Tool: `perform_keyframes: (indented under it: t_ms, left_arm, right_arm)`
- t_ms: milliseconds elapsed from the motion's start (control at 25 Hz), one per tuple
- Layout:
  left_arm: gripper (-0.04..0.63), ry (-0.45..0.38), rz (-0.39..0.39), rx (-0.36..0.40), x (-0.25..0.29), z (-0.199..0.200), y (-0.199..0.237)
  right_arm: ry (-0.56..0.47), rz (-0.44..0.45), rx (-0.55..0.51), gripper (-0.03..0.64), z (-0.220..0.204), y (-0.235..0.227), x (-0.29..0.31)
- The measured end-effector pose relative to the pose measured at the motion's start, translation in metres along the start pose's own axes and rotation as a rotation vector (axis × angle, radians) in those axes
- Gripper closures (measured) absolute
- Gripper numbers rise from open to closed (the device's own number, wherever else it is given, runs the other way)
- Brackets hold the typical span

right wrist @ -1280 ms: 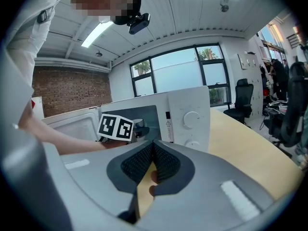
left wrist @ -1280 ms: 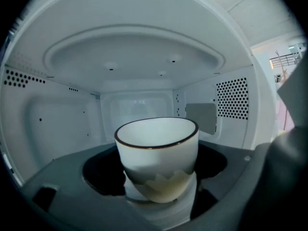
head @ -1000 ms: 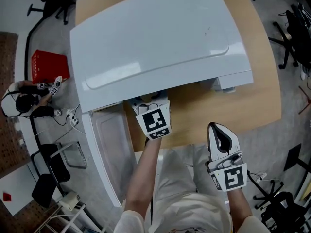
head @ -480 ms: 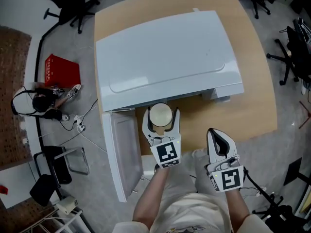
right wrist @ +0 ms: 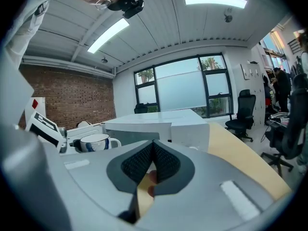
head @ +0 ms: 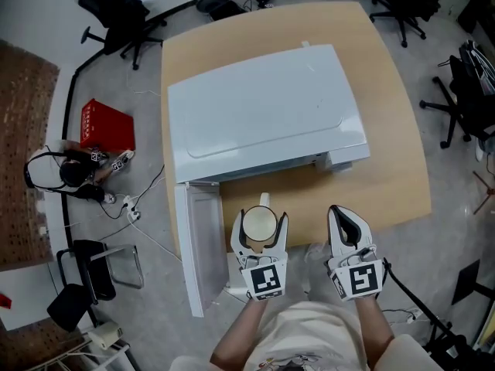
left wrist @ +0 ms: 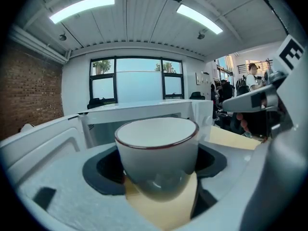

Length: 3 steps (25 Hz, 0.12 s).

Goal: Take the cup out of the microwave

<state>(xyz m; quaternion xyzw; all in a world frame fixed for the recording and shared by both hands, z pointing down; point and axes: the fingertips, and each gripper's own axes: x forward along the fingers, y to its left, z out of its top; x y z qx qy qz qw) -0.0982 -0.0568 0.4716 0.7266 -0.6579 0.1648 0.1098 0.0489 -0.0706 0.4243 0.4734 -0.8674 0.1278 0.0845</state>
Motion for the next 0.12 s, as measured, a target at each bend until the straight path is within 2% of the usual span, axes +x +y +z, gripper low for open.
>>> perform_keyframes:
  t_ms: [120]
  left_arm:
    - [0.196,0.006,-0.024,0.010,-0.024,0.005,-0.008]
  right_arm:
    - [-0.003,-0.008,0.012,0.609,0.005,-0.001,-0.007]
